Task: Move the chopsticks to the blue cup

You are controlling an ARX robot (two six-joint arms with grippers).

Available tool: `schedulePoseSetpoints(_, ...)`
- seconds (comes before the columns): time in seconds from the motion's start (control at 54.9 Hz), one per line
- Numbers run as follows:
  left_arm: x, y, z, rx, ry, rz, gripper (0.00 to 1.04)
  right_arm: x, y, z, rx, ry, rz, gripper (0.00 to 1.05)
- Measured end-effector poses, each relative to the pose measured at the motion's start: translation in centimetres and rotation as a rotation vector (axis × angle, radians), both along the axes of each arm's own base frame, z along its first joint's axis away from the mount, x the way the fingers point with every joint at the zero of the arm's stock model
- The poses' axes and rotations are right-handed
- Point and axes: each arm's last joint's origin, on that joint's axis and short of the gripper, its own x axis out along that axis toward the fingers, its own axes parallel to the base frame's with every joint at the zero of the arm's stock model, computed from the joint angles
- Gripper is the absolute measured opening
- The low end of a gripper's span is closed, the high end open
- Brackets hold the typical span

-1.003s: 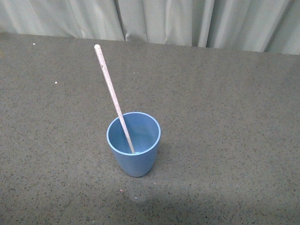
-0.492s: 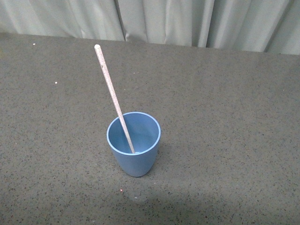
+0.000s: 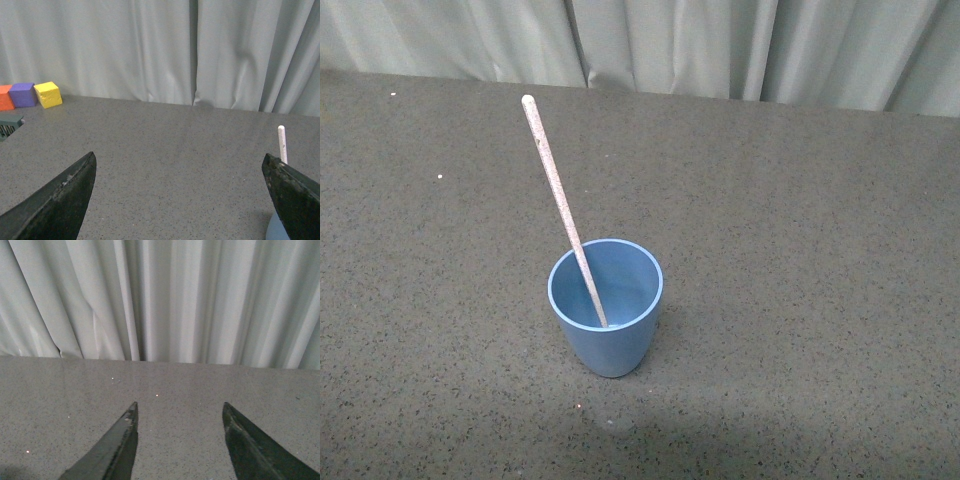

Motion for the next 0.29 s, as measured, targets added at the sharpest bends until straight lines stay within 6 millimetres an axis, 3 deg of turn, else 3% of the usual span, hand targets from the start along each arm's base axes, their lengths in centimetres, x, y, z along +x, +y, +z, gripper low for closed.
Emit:
schedulePoseSetpoints(0.182,0.0,0.0,0.0,0.0,0.0,0.0,0.98,0.0,0.0,0.0,0.0,0.0,0.0,0.95)
schedulePoseSetpoints(0.292,0.0,0.0,0.0,0.0,0.0,0.0,0.98,0.0,0.0,0.0,0.001,0.0,0.0,0.95)
